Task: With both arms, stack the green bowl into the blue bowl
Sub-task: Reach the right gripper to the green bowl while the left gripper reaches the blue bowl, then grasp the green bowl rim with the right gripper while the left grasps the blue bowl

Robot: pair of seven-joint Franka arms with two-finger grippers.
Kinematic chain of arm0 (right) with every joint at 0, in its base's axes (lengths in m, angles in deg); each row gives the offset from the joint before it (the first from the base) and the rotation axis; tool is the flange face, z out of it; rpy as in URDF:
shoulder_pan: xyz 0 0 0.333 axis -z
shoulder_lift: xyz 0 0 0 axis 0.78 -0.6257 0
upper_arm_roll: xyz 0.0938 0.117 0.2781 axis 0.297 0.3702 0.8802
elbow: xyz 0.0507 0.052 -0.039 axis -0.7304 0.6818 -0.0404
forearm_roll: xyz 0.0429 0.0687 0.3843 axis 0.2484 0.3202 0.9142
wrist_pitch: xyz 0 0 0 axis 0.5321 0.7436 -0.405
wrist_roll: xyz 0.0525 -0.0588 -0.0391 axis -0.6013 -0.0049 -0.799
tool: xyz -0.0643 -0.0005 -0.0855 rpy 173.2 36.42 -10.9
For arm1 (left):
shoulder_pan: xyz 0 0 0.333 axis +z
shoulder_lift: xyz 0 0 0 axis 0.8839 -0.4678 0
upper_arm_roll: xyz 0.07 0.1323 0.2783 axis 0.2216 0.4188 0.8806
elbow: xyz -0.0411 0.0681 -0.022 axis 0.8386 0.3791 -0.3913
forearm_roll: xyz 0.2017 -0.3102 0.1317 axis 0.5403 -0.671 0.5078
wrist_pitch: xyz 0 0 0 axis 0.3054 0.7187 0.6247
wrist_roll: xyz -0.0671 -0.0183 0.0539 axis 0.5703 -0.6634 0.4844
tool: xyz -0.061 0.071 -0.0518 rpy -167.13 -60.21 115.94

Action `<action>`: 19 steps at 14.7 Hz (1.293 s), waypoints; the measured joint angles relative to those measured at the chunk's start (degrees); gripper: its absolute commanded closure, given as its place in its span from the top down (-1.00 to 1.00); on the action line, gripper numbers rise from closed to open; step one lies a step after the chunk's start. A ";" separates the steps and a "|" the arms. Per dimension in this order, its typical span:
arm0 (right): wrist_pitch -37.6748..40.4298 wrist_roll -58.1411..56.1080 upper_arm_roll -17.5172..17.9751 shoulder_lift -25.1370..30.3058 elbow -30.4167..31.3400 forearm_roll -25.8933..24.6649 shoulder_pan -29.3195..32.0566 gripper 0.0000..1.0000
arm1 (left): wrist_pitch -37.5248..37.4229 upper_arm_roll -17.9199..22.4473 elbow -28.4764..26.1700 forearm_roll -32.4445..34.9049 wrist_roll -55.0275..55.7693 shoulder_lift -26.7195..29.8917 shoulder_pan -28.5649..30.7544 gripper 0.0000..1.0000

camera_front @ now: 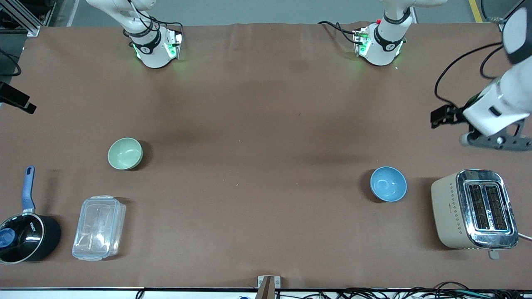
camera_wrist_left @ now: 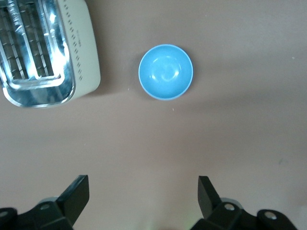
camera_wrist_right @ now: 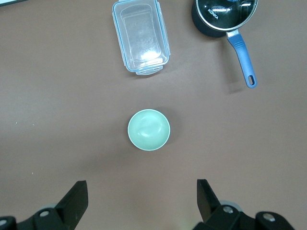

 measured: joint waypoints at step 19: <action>-66.64 -10.60 -0.48 -10.16 52.94 -0.04 4.19 0.94 | 28.14 -0.03 -5.57 0.00 0.21 -24.96 -0.76 1.00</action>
